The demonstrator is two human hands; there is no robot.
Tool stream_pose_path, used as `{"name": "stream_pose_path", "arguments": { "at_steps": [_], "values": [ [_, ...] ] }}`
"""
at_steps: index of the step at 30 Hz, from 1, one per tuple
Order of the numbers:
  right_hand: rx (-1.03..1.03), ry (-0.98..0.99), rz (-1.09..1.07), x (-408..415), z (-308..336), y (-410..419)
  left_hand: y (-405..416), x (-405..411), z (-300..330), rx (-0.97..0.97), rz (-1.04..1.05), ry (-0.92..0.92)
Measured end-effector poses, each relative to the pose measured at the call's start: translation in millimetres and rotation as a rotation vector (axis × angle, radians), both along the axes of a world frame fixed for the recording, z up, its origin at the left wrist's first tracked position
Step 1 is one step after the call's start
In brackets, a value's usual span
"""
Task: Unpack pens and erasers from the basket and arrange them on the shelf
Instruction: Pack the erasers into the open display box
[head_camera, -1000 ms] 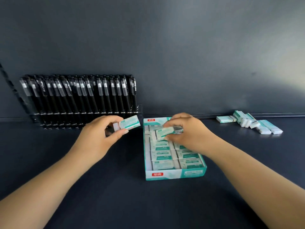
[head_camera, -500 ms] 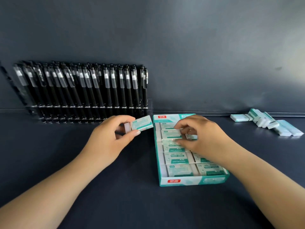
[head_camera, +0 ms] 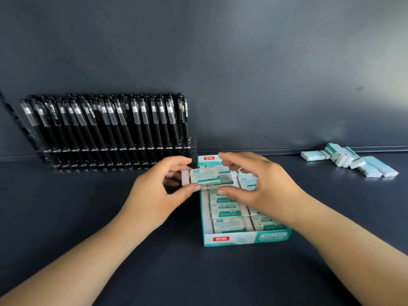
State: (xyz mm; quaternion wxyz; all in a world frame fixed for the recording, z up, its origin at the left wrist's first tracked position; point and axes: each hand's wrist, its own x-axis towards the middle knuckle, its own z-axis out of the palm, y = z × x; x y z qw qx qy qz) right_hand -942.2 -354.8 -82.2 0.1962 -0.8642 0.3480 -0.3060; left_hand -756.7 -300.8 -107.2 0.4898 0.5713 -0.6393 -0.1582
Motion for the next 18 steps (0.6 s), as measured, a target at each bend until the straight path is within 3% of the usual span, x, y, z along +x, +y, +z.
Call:
{"name": "stream_pose_path", "arguments": {
  "at_steps": [4, 7, 9, 14, 18],
  "values": [
    [-0.247, 0.041, -0.003, 0, -3, 1, 4, -11, 1, -0.029, -0.049, -0.048],
    [-0.189, 0.217, -0.029, -10, 5, -6, 6, -13, 1, 0.011, -0.041, -0.098],
    [-0.159, 0.289, -0.090, -22, 8, -14, 7, -13, 1, 0.137, -0.062, -0.098],
    [0.028, 0.394, -0.177, -42, 13, -25, 7, -8, -4, 0.315, -0.122, -0.299],
    [-0.011, 0.497, -0.136, -43, 12, -28, 6, -10, -3, 0.383, -0.182, -0.255]
  ]
}}
